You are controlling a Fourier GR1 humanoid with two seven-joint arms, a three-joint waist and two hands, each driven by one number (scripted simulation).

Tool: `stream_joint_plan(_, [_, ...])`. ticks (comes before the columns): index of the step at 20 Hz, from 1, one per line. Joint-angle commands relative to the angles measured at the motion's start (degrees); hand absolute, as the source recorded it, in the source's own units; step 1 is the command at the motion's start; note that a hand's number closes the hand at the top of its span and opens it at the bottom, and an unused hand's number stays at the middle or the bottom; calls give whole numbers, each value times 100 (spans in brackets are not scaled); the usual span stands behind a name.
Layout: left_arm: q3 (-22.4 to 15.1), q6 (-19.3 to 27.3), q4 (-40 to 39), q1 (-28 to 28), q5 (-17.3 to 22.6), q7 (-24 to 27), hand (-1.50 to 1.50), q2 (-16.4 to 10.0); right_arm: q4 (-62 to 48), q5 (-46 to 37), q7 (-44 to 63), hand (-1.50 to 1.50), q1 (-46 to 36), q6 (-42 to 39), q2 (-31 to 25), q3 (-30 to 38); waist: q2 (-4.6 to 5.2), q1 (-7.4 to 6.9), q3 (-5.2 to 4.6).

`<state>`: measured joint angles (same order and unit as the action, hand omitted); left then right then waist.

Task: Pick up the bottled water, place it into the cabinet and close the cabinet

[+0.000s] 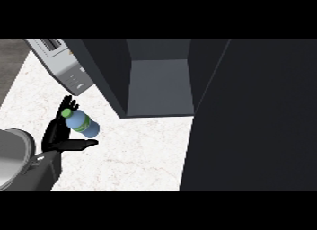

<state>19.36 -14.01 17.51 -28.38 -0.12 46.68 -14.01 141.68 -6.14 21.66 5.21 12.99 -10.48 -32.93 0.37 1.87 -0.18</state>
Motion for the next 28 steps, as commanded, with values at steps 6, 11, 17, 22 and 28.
stream_joint_plan(6, [-51,-663,-437,-505,-9,198,150,26,339,-507,-207,-150,383,106,-162,-276,-11,-23,5])
stream_joint_plan(11, [-714,447,-122,-415,-804,900,150,222,448,-280,42,-150,168,89,-274,-17,-12,7,4])
stream_joint_plan(17, [-723,1252,318,172,-670,1223,150,1069,272,-64,-38,-150,60,75,-228,256,-46,-174,18])
stream_joint_plan(22, [-753,1500,971,235,-549,1242,150,1351,308,-437,-52,-150,344,261,-196,-143,-54,-164,18])
stream_joint_plan(28, [-1817,1311,2129,492,511,284,150,1395,403,-162,311,-150,-16,212,-327,126,-88,-188,22])
